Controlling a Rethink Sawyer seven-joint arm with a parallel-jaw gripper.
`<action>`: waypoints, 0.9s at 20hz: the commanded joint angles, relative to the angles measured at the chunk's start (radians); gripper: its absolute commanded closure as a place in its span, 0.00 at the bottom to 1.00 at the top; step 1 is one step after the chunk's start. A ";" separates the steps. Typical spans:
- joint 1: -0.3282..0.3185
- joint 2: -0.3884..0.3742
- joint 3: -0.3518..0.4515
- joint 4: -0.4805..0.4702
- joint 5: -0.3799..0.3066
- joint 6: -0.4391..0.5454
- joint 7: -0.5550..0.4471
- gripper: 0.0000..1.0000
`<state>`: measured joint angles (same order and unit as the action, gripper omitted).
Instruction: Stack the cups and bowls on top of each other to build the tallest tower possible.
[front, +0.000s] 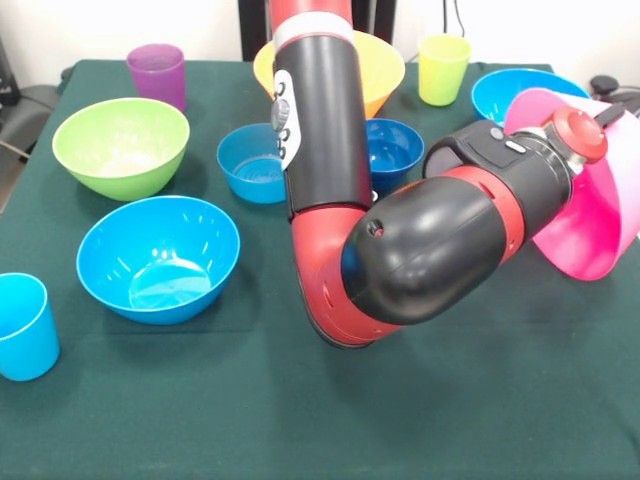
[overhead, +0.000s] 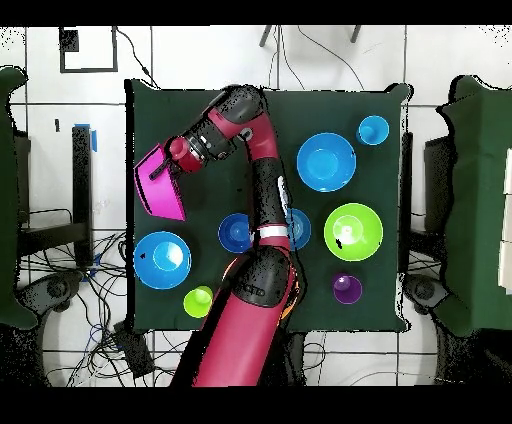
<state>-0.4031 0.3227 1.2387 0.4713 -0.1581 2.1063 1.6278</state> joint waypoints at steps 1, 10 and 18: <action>-0.021 -0.005 -0.040 -0.029 -0.055 -0.006 -0.204 0.00; -0.025 -0.034 -0.063 -0.036 -0.111 0.011 -0.231 0.00; -0.027 -0.067 -0.072 -0.070 -0.250 -0.005 -0.350 0.00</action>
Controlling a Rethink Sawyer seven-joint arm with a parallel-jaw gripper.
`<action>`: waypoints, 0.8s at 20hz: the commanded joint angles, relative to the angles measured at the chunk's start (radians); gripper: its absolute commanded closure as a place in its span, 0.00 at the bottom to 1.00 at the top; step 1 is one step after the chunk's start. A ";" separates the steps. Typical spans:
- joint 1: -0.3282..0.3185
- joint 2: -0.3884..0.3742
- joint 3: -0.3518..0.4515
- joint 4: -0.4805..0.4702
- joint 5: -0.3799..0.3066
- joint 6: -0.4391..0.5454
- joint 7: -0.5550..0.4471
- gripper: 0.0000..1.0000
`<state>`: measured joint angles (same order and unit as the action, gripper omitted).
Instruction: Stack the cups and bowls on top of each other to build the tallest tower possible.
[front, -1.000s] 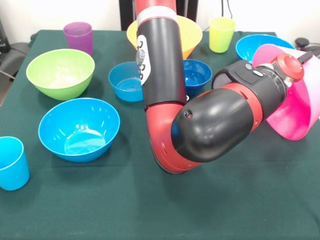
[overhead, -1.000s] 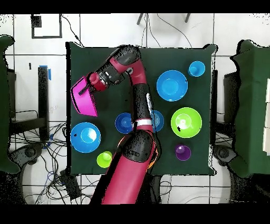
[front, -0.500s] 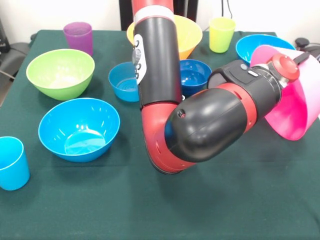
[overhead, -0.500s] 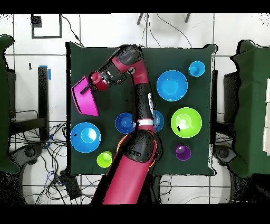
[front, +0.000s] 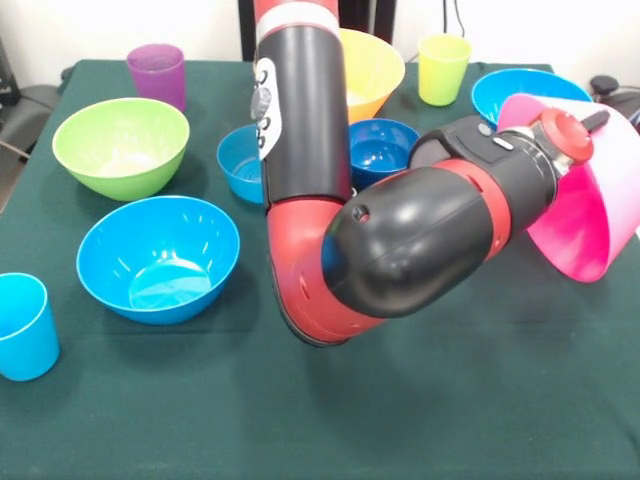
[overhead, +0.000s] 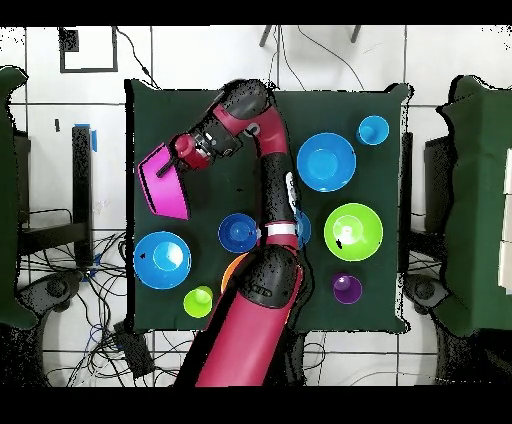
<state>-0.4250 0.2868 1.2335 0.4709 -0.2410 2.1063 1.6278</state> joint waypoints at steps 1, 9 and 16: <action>-0.006 -0.039 -0.070 -0.072 -0.191 -0.019 -0.372 0.00; -0.019 -0.089 -0.093 -0.063 -0.330 -0.112 -0.481 0.00; -0.018 -0.097 -0.065 -0.091 -0.408 -0.101 -0.530 0.00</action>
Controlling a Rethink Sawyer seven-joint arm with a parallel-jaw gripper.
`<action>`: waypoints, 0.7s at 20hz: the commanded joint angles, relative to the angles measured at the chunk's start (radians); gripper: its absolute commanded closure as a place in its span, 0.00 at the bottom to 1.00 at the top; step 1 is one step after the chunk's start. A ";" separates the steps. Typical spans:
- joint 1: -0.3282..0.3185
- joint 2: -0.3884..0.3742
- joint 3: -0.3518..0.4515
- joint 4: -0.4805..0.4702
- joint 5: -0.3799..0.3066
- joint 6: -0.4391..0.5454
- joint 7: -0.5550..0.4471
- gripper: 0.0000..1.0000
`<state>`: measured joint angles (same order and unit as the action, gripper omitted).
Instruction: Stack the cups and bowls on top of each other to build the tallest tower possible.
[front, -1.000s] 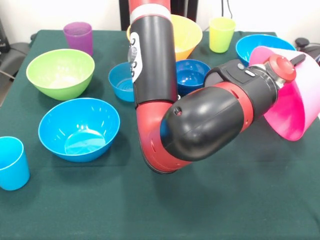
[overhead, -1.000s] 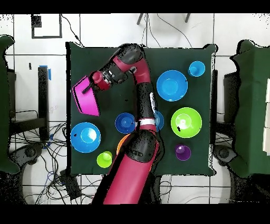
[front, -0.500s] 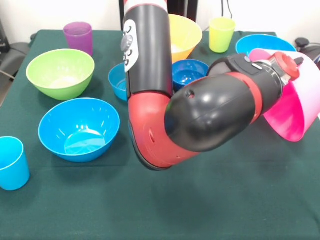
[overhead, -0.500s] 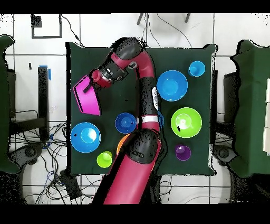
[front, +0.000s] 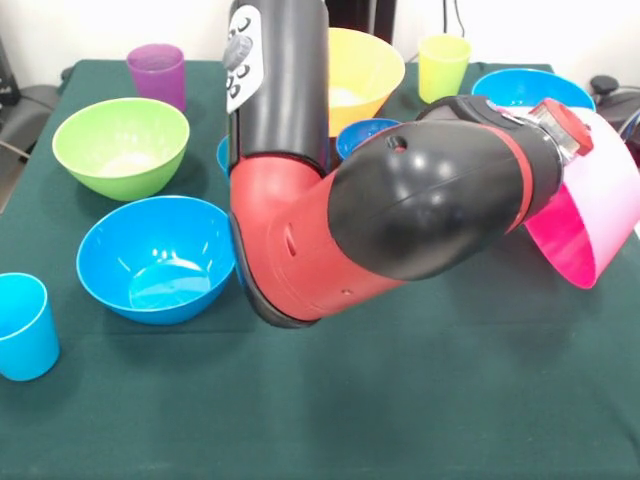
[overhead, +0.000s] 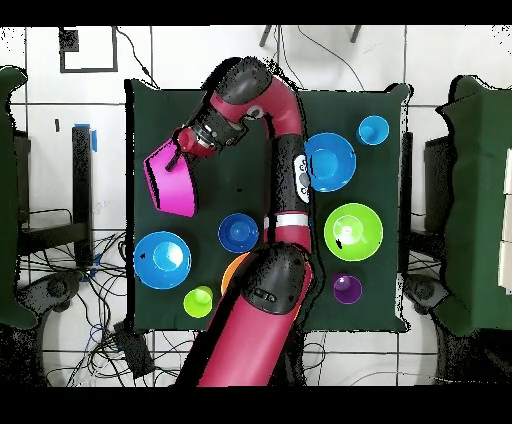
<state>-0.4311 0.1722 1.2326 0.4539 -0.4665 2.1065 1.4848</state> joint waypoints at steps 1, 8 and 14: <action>-0.013 0.014 -0.064 -0.075 -0.190 -0.107 -0.392 0.00; -0.006 -0.021 -0.074 -0.080 -0.248 -0.135 -0.411 0.00; -0.007 -0.056 -0.086 -0.065 -0.293 -0.191 -0.435 0.00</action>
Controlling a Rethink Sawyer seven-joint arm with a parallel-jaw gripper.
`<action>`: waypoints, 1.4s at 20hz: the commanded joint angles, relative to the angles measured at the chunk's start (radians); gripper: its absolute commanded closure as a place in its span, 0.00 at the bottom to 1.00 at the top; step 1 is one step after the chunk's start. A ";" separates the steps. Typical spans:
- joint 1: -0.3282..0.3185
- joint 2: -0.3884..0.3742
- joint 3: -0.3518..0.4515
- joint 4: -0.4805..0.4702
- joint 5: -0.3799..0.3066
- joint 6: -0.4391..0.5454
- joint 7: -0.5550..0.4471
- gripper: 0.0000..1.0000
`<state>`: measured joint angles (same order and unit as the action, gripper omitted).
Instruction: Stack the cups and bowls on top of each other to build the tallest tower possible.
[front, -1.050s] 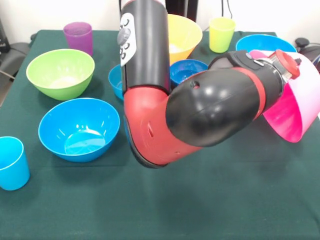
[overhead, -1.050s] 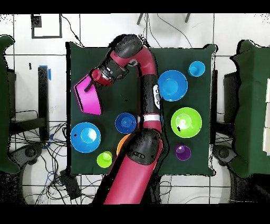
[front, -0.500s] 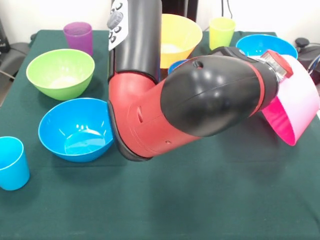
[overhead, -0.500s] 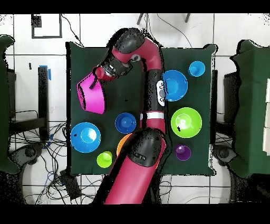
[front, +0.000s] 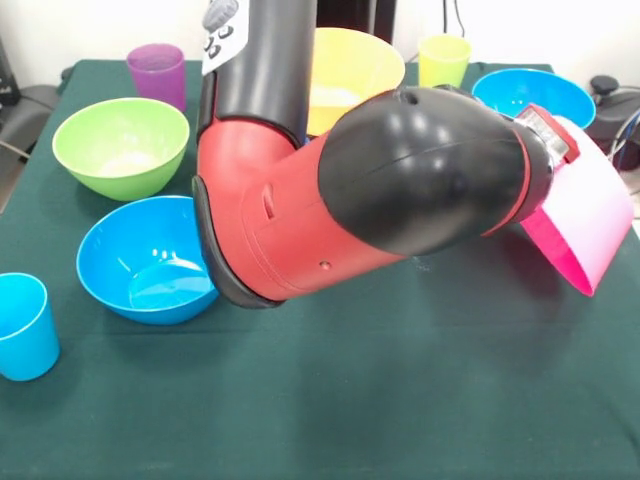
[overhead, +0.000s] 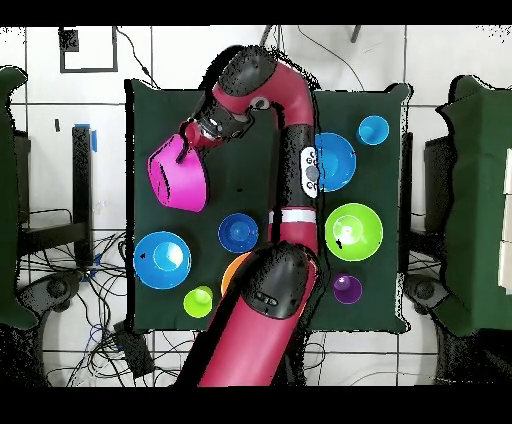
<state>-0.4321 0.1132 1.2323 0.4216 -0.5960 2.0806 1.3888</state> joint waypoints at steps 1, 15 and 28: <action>-0.007 0.001 -0.086 -0.032 -0.171 -0.176 -0.350 0.00; -0.010 -0.053 -0.100 -0.011 -0.253 -0.232 -0.371 0.00; -0.013 -0.076 -0.095 -0.007 -0.288 -0.257 -0.380 0.00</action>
<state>-0.4340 0.0448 1.2303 0.4193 -0.7637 1.9223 1.3869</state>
